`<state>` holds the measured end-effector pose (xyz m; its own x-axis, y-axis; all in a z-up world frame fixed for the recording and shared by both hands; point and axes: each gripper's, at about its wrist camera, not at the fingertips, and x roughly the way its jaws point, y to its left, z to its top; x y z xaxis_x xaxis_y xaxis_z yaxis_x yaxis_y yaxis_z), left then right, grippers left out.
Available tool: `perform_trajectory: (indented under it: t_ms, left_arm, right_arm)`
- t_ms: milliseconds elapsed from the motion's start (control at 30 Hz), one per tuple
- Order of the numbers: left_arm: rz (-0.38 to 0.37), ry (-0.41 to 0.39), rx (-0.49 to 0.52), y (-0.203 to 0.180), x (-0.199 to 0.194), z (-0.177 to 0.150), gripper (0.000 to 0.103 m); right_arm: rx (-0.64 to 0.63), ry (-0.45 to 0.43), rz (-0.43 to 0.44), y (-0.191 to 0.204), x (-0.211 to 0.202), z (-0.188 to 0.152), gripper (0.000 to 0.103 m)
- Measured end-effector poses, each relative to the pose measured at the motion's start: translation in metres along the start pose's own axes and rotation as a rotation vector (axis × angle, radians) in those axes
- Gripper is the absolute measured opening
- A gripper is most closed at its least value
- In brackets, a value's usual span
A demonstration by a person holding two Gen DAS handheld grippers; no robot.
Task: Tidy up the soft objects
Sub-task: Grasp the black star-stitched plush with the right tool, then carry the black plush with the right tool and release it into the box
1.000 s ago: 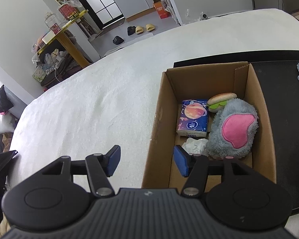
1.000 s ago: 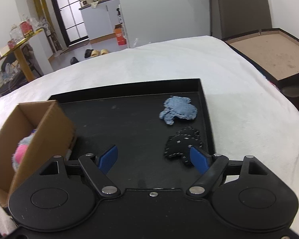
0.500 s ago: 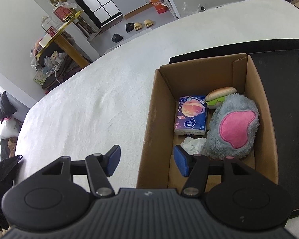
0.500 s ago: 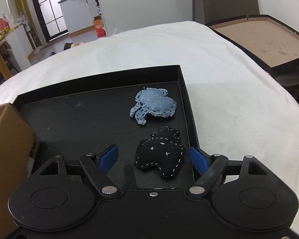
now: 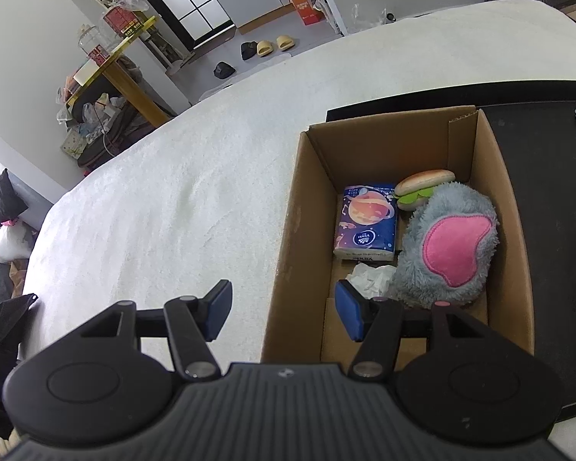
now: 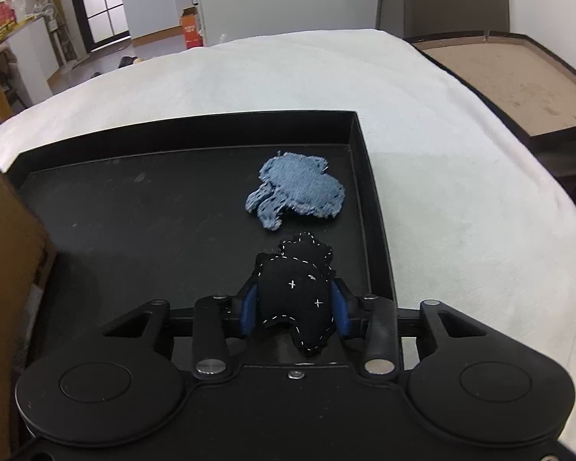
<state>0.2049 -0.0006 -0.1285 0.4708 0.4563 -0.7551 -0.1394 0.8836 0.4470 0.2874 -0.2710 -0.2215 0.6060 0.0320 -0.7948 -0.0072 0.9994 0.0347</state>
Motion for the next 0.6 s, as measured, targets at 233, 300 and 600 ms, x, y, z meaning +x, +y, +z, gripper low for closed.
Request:
perform_trajectory:
  t_ms: [233,300,600]
  left_arm:
    - [-0.023,-0.02,-0.028,0.008,-0.007,-0.003,0.058]
    - [-0.032,-0.024,-0.04,0.011,-0.009,-0.004,0.058]
    - [-0.066,-0.046,-0.084,0.024,-0.017,-0.01,0.058]
  right_arm:
    - [0.005,-0.01,0.035,0.005,-0.026,-0.01,0.037]
    - [0.002,-0.019,0.046,0.008,-0.035,-0.011,0.037]
    - [-0.021,-0.079,0.084,0.02,-0.073,-0.008,0.037]
